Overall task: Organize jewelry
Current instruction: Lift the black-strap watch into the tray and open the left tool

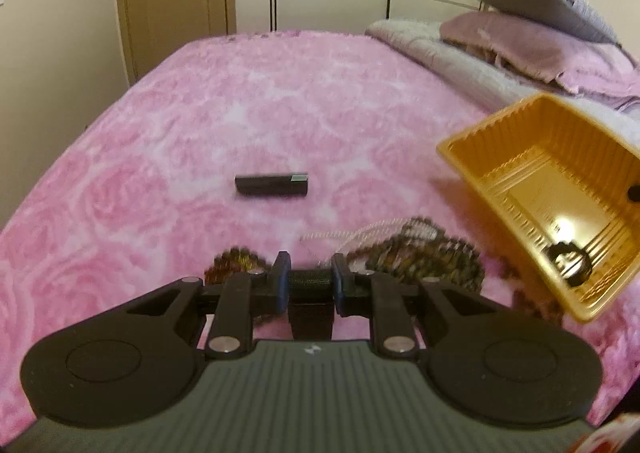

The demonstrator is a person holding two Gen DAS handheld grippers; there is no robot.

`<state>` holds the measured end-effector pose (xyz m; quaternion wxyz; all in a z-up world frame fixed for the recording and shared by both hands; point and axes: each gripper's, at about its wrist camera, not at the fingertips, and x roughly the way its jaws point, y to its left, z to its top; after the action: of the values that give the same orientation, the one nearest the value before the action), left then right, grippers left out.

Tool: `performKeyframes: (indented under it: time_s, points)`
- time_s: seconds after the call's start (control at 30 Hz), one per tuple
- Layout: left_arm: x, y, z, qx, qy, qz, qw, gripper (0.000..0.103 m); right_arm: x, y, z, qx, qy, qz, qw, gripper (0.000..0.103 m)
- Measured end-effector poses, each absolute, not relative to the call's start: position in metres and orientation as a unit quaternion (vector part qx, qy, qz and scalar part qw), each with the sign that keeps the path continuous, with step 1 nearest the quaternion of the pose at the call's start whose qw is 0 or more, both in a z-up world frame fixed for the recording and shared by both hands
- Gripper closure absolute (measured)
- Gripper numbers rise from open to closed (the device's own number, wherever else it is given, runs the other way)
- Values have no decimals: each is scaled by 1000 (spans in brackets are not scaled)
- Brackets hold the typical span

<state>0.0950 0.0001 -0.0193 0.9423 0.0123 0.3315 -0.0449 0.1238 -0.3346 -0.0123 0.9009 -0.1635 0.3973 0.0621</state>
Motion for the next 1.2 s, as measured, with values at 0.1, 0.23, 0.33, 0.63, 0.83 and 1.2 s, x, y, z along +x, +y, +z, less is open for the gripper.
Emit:
performKeyframes:
  time_s: [0.1, 0.23, 0.33, 0.63, 0.83, 1.2]
  points:
    - [95, -5, -9, 10, 323, -58, 944, 84, 124, -335, -12, -163, 397, 62, 901, 99]
    - [95, -16, 0, 10, 315, -77, 946, 84, 124, -334, -12, -164, 397, 63, 901, 99]
    - [96, -27, 6, 7, 310, -97, 946, 84, 124, -335, -13, -164, 396, 64, 901, 99]
    - [114, -92, 21, -2, 292, -197, 936, 84, 123, -335, -13, -158, 396, 64, 902, 99]
    - [132, -133, 21, -12, 290, -250, 924, 84, 123, -336, -13, -158, 396, 65, 902, 99]
    - [160, -174, -9, 2, 322, -272, 907, 84, 124, -338, -15, -150, 399, 65, 902, 99]
